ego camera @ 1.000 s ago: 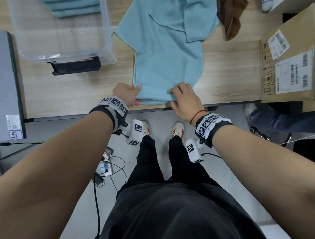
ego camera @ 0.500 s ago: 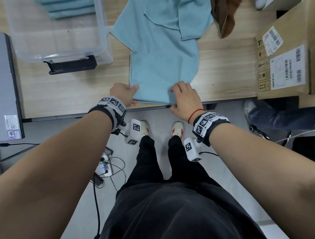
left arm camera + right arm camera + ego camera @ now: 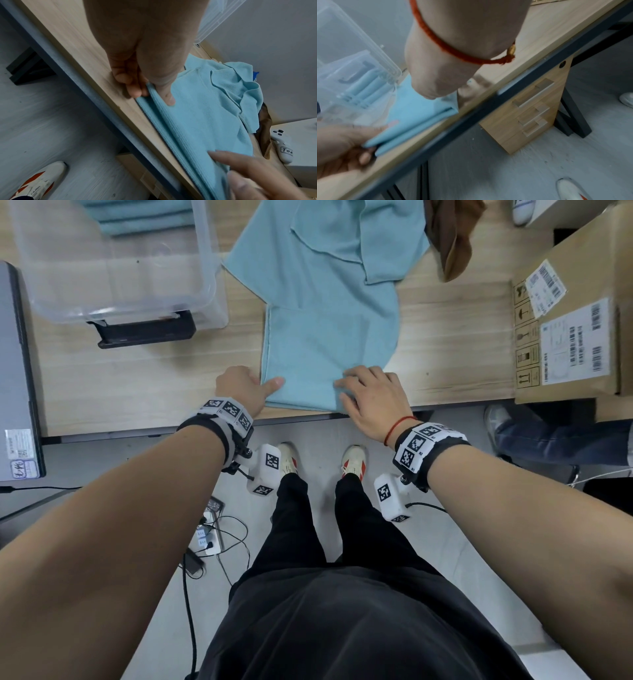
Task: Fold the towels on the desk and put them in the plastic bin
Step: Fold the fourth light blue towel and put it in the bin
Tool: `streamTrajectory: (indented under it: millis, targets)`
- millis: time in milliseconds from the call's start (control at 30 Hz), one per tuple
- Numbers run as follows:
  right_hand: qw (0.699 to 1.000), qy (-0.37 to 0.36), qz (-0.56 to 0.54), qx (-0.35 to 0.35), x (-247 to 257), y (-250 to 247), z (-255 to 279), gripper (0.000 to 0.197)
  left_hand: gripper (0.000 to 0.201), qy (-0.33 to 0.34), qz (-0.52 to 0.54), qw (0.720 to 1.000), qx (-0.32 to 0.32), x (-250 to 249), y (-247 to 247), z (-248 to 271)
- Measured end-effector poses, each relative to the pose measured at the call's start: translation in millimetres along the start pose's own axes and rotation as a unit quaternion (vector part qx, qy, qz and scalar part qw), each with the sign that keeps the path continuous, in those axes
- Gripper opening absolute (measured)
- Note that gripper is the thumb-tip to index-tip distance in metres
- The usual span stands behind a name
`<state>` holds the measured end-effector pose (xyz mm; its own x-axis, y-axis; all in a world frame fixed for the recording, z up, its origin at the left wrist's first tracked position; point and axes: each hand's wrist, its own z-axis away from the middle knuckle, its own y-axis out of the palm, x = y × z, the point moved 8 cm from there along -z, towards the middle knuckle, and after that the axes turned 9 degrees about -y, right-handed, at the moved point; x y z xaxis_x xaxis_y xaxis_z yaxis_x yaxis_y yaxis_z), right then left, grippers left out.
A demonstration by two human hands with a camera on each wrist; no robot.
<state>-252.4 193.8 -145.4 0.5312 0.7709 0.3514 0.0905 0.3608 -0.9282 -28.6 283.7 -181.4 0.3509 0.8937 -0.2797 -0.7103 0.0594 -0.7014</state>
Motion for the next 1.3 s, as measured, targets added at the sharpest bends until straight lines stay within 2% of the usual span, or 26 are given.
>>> streamTrajectory:
  millis: [100,200,267,333,400,500,567,633,733,800,867,900,933,1000,1033,1067,1133,1200,1267,1300]
  targets:
    - [0.999,0.033,0.001,-0.032,-10,-17,-21,0.03,0.054,-0.012,0.011,1.0,-0.024,3,-9,0]
    - [0.986,0.133,-0.082,-0.062,-35,-26,-46,0.045,0.059,-0.002,0.021,0.999,-0.028,-1,-8,2]
    - [0.954,0.216,-0.195,-0.076,-49,-27,-59,0.064,0.062,0.003,0.013,1.0,-0.019,-5,-6,1]
    - [0.922,0.282,-0.258,-0.065,-59,-23,-68,0.073,0.061,0.012,0.013,1.0,-0.007,-7,-4,-1]
    - [0.914,0.31,-0.258,-0.04,-64,-22,-75,0.065,0.058,0.019,0.014,1.0,0.011,-9,-1,-4]
    - [0.899,0.33,-0.288,-0.015,-65,-17,-79,0.018,0.06,0.03,0.024,0.999,0.022,-9,1,-6]
    - [0.86,0.35,-0.371,-0.026,-61,-14,-76,0.007,0.064,0.036,0.035,0.999,0.021,-10,0,-7]
    - [0.808,0.355,-0.467,-0.055,-52,-16,-75,0.01,0.07,0.045,0.051,0.998,0.016,-13,-2,-5]
    - [0.732,0.351,-0.576,-0.096,-37,-23,-75,0.015,0.083,0.058,0.092,0.994,-0.025,-24,-14,3]
    - [0.68,0.34,-0.637,-0.129,-31,-32,-75,0.017,0.089,0.038,0.134,0.989,-0.04,-31,-21,9]
    - [0.637,0.315,-0.689,-0.143,-27,-45,-78,0.023,0.087,-0.019,0.195,0.981,0.007,-36,-20,15]
    - [0.621,0.302,-0.708,-0.145,-25,-53,-80,0.03,0.08,-0.052,0.24,0.968,0.059,-40,-17,19]
    - [0.61,0.289,-0.724,-0.145,-22,-61,-82,0.034,0.073,-0.078,0.291,0.944,0.132,-46,-10,26]
    - [0.59,0.264,-0.748,-0.149,-19,-78,-84,0.031,0.069,-0.089,0.391,0.861,0.314,-70,4,50]
    - [0.582,0.256,-0.756,-0.152,-19,-84,-84,0.029,0.069,-0.073,0.428,0.817,0.379,-84,7,62]
    - [0.577,0.252,-0.761,-0.156,-20,-90,-84,0.029,0.065,-0.054,0.46,0.786,0.408,-96,5,70]
    - [0.582,0.249,-0.756,-0.164,-25,-98,-78,0.028,0.052,-0.032,0.524,0.762,0.379,-106,-5,66]
    - [0.619,0.264,-0.72,-0.17,-37,-101,-67,0.025,0.057,-0.033,0.575,0.761,0.297,-103,-16,53]
    - [0.66,0.286,-0.675,-0.164,-51,-98,-51,0.027,0.069,-0.032,0.567,0.804,0.175,-94,-36,46]
    - [0.671,0.291,-0.663,-0.159,-56,-94,-43,0.031,0.069,-0.003,0.54,0.833,0.119,-92,-47,44]
